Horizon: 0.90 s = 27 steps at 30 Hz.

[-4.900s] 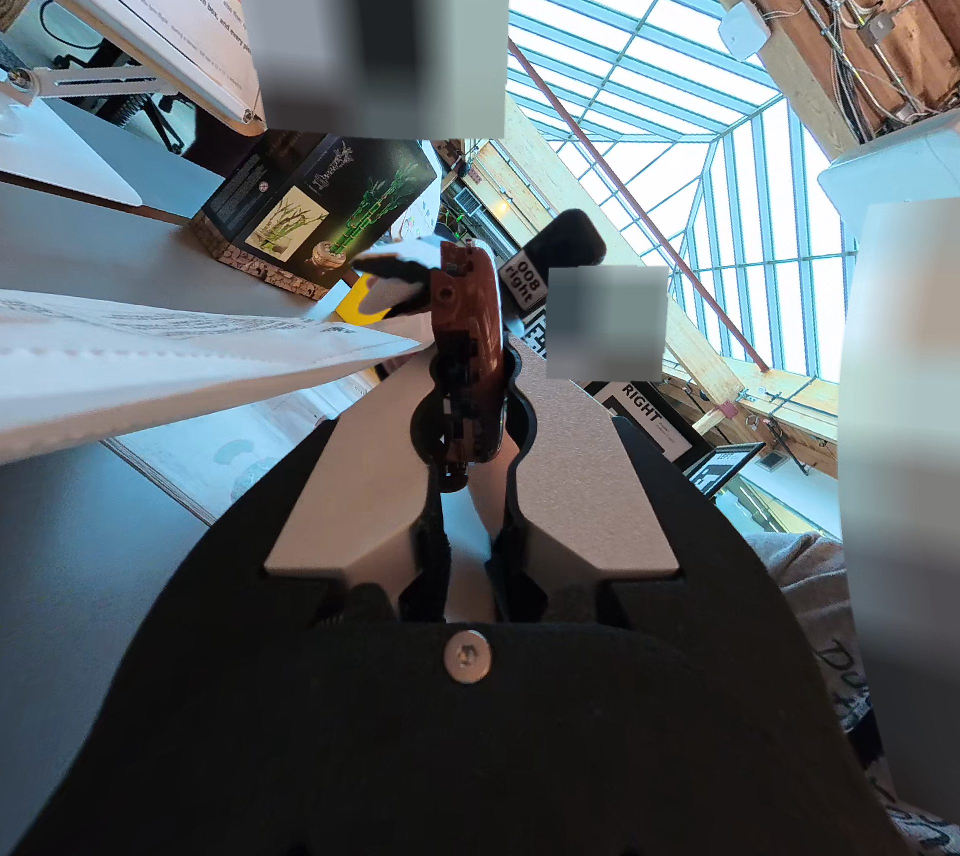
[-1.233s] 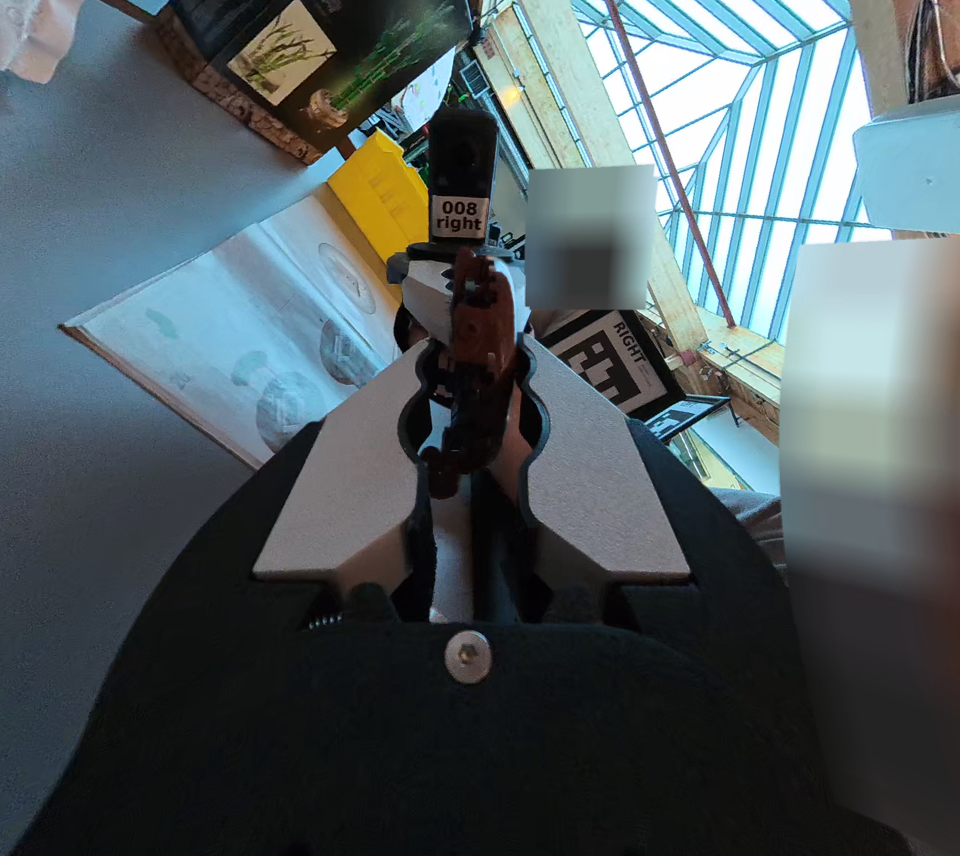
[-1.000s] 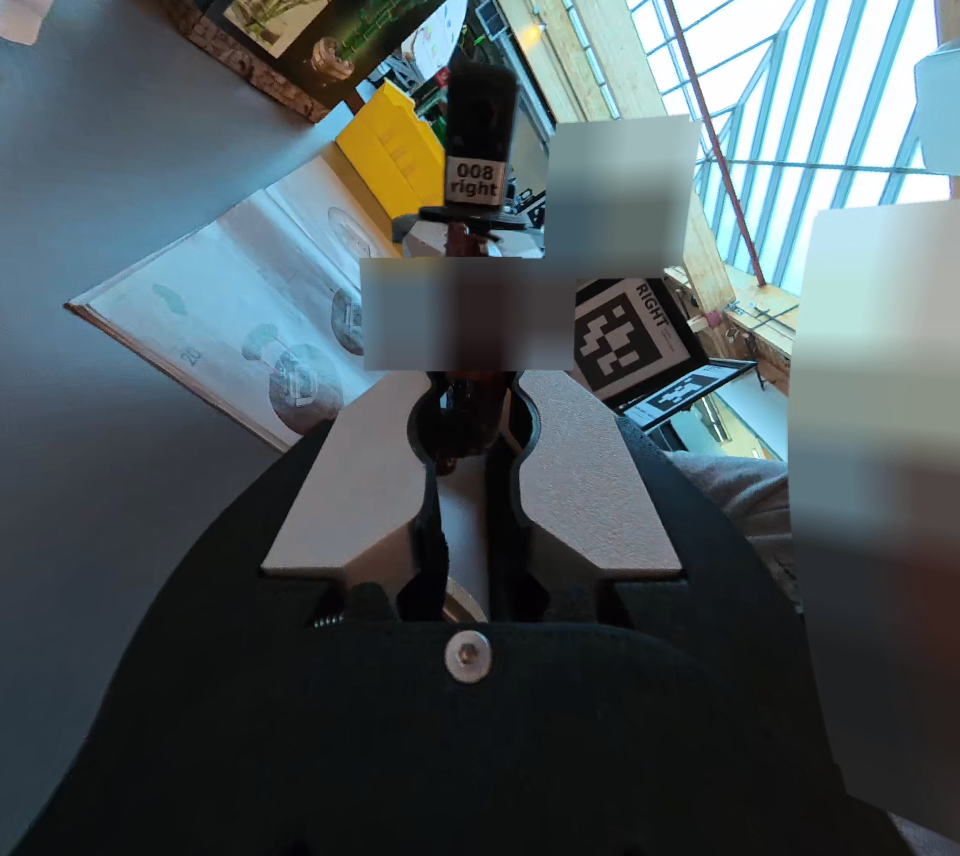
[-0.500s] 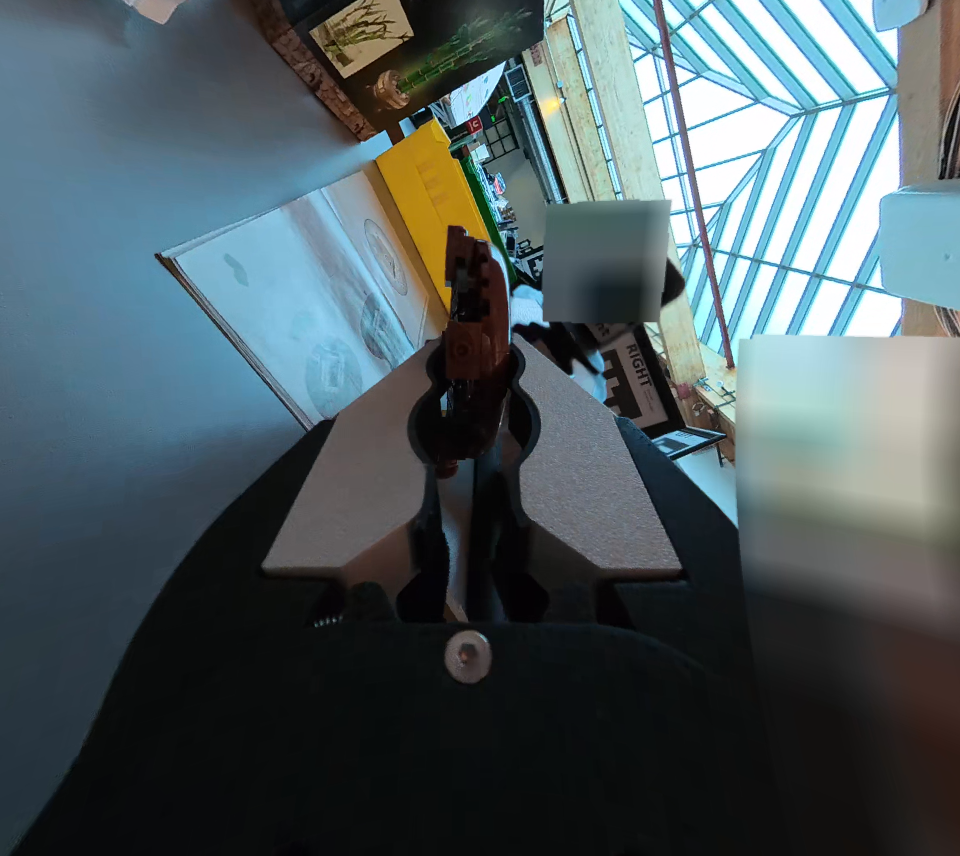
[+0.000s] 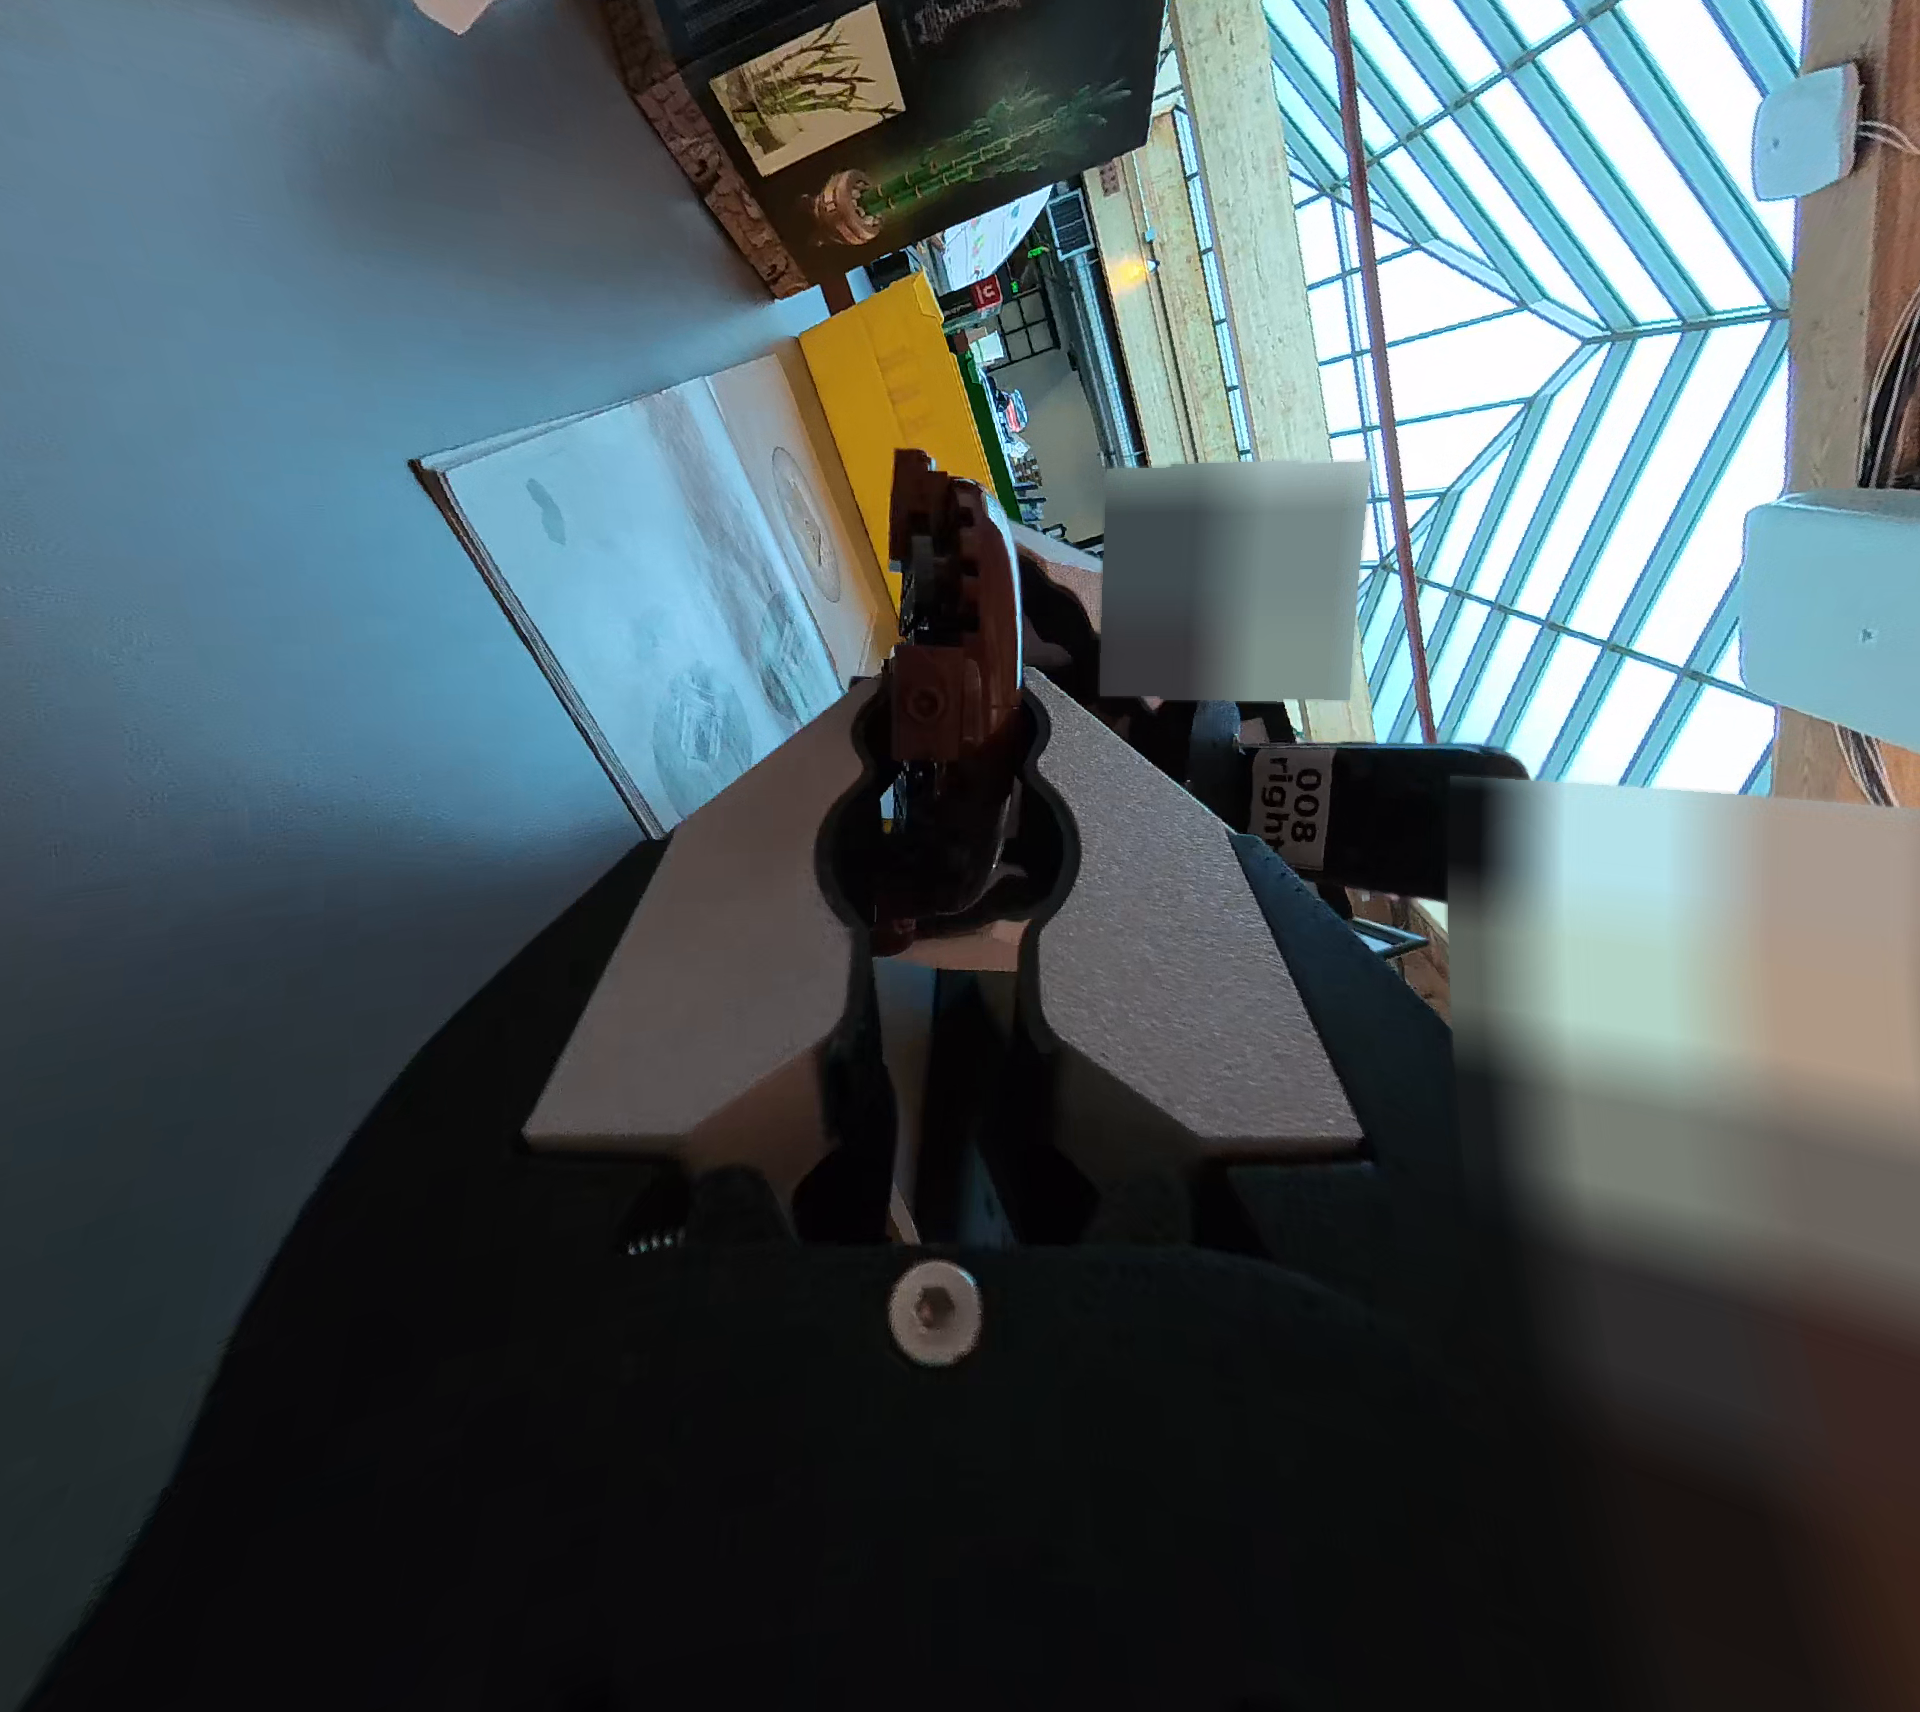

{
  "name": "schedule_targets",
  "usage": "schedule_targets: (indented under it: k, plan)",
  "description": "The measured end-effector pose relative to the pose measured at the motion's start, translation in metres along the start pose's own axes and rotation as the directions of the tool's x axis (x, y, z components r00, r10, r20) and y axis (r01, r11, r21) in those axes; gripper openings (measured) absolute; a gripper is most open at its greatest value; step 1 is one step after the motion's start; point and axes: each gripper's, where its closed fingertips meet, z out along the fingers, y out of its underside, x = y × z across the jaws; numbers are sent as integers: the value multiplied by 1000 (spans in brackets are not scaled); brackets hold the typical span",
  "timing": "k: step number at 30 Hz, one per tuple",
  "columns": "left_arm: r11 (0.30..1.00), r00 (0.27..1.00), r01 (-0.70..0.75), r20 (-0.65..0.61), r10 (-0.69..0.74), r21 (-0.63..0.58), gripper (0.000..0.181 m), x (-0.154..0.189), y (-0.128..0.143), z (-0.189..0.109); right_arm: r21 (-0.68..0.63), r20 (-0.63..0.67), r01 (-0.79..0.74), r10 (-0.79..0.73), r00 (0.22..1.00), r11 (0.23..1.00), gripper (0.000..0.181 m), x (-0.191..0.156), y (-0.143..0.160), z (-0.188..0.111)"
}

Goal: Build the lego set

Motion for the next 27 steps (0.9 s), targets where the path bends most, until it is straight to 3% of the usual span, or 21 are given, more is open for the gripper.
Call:
schedule_targets:
  k: [4, 16, 18, 20, 22, 23, 27]
  plan:
    - [1000, 1000, 0, 0, 0, -13, 19, 1, 2, 2, -6, -5, -7, 7, 1000, 1000, 74, 4, 5, -2]
    - [996, 998, -5, -55, 0, -92, 19, 10, 14, 8, 62, 93, -92, 86, 992, 994, 72, 3, 4, -16]
    - [995, 999, -27, -23, 25, -92, 18, 7, 13, 7, 40, 56, -79, 77, 995, 996, 86, 8, 9, -22]
    - [998, 999, -34, 9, 34, -54, 18, 3, 6, 2, 33, 115, -61, 57, 992, 998, 84, -6, 10, -37]
    - [1000, 1000, -6, -13, 6, -3, 18, 4, -3, -6, 8, 260, -31, 28, 965, 999, 63, -38, 16, -57]
    - [1000, 1000, 2, -24, -1, 11, 18, 4, -6, -9, -25, 318, -10, 17, 948, 1000, 62, -54, 24, -66]
    - [999, 1000, 2, -30, -1, 38, 18, 5, -12, -13, -89, 362, 96, -57, 930, 991, 46, -92, 44, -86]
